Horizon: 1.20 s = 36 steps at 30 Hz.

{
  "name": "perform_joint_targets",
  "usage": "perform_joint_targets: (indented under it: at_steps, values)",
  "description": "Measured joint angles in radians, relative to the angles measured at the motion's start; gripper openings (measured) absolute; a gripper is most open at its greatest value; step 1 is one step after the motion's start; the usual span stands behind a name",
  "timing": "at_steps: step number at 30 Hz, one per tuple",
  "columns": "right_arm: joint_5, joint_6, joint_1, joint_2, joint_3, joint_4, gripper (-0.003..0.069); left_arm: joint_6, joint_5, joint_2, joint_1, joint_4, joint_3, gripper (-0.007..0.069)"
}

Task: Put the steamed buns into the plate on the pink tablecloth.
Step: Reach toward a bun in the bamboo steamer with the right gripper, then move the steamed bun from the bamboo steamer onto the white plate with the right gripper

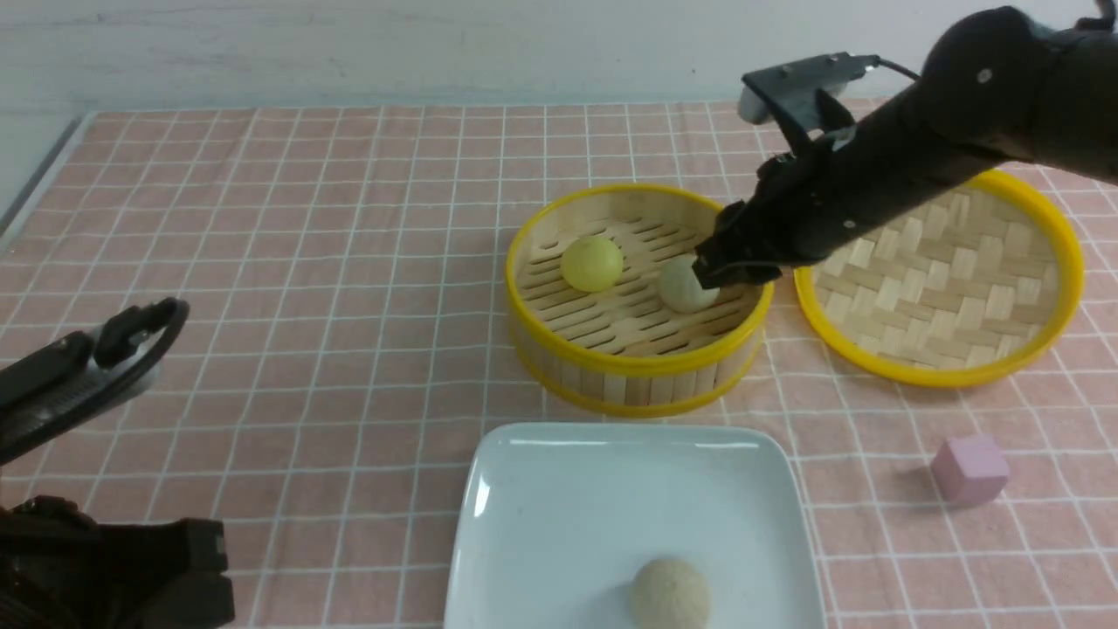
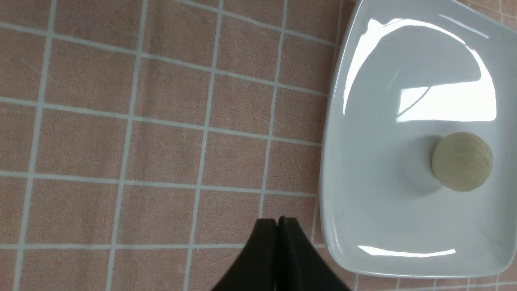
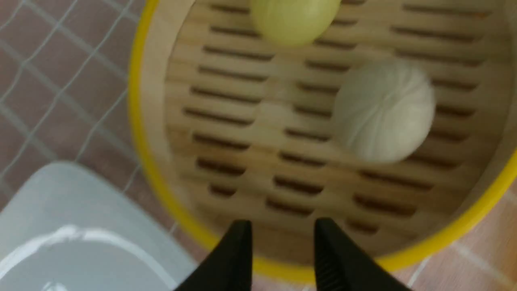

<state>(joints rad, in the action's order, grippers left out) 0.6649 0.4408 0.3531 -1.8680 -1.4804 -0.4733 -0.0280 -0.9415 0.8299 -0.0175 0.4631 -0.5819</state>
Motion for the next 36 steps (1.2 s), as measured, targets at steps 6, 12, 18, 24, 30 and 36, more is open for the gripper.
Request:
perform_joint_targets:
  at_steps: [6, 12, 18, 24, 30, 36]
  values:
    - [-0.19, 0.0, 0.0, -0.125, -0.043, 0.017, 0.0419, 0.0, 0.003, 0.0, 0.0, 0.0, 0.0, 0.0022]
    - [-0.225, 0.0, 0.0, -0.193, -0.045, 0.045, 0.0192, 0.0, 0.006, 0.0, 0.0, 0.0, 0.0, 0.0024]
    - [-0.014, -0.001, 0.0, 0.009, -0.097, 0.058, 0.0022, 0.0, 0.006, 0.0, 0.0, 0.0, 0.0, 0.0034]
    - [0.364, -0.057, 0.008, 0.262, -0.06, -0.003, 0.0022, 0.0, 0.007, 0.0, 0.0, 0.0, 0.0, 0.0039]
    - [0.237, -0.076, 0.097, 0.272, 0.272, -0.033, 0.0036, 0.0, 0.011, -0.001, 0.0, -0.001, 0.0, 0.0045]
    - [-0.038, -0.076, 0.14, 0.225, 0.459, -0.05, 0.0124, 0.0, 0.036, -0.001, 0.0, -0.003, 0.0, 0.0051]
